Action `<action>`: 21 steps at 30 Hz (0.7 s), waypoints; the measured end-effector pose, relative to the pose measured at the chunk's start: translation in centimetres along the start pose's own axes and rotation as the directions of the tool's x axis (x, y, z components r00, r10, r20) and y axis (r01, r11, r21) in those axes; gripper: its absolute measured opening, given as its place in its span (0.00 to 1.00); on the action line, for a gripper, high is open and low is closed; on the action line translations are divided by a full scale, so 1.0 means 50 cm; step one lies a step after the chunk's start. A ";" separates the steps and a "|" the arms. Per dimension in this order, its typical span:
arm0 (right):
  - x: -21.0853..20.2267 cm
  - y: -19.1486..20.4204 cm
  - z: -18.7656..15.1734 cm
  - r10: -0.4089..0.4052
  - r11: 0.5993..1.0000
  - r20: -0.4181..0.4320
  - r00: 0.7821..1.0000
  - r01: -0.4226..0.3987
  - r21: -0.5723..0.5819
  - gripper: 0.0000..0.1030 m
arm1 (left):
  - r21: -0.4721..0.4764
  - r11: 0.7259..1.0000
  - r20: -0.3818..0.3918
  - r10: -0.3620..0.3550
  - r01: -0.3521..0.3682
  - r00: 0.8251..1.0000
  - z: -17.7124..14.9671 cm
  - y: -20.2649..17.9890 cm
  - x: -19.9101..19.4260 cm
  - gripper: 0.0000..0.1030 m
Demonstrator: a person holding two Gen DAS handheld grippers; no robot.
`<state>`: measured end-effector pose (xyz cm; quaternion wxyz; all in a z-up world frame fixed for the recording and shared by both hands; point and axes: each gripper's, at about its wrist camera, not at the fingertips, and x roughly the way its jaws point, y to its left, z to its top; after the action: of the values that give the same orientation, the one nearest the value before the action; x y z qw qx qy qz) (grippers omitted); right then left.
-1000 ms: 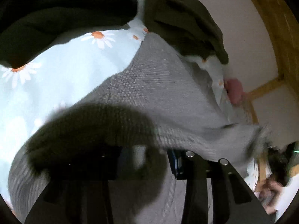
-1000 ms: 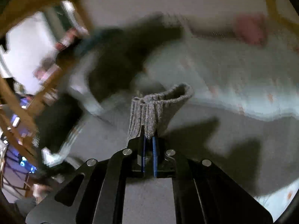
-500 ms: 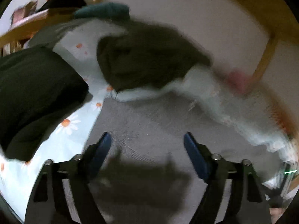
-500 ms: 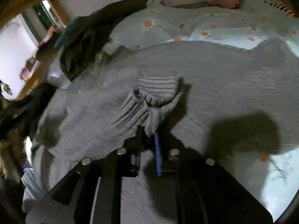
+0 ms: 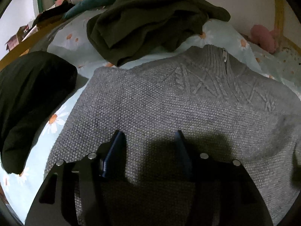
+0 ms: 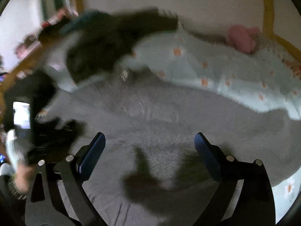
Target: Fold large clothes
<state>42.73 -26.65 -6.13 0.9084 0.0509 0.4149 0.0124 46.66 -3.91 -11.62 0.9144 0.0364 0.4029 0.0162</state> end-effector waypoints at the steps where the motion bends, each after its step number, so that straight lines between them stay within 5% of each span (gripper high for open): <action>1: 0.046 -0.004 -0.012 -0.064 0.998 -0.078 0.995 0.065 0.002 0.91 | 0.000 1.000 0.001 0.000 0.000 1.000 0.006 -0.004 0.000 0.55; 3: 0.108 -0.022 -0.053 -0.108 0.994 -0.171 0.979 0.109 -0.008 0.94 | -0.005 1.000 0.005 -0.007 0.007 1.000 0.005 -0.002 0.001 0.55; 4: 0.108 -0.031 -0.073 -0.089 0.996 -0.095 0.991 0.087 -0.026 0.96 | -0.007 1.000 0.005 -0.010 0.010 1.000 0.009 0.000 0.005 0.55; 8: 0.090 -0.044 -0.088 -0.072 0.997 -0.057 0.996 0.070 -0.029 0.96 | -0.006 1.000 0.003 -0.013 0.013 1.000 0.013 0.001 0.005 0.57; 10: 0.087 -0.051 -0.091 -0.061 0.998 -0.047 0.997 0.060 -0.024 0.96 | 0.028 1.000 0.011 0.001 -0.001 1.000 0.018 -0.010 -0.004 0.68; 11: 0.085 -0.055 -0.094 -0.057 0.998 -0.044 0.997 0.056 -0.022 0.96 | 0.057 0.998 0.027 -0.016 0.015 1.000 0.018 -0.018 -0.016 0.97; 16: 0.080 -0.048 -0.097 -0.054 0.998 -0.032 0.998 0.053 -0.021 0.96 | 0.125 0.990 0.151 -0.079 0.061 0.985 0.006 -0.074 -0.103 0.94; 19: 0.090 -0.044 -0.090 -0.051 0.998 -0.043 0.998 0.050 -0.024 0.96 | 0.114 0.988 0.080 -0.116 0.106 0.990 0.001 -0.101 -0.075 0.94; 21: 0.089 -0.045 -0.090 -0.045 0.999 -0.047 0.998 0.044 -0.027 0.96 | 0.087 0.987 -0.053 -0.134 0.138 0.990 -0.011 -0.103 -0.009 0.96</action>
<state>42.21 -28.23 -12.64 0.8989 0.0294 0.4372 -0.0013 45.97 -9.03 -12.07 0.9010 0.0499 0.4262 -0.0637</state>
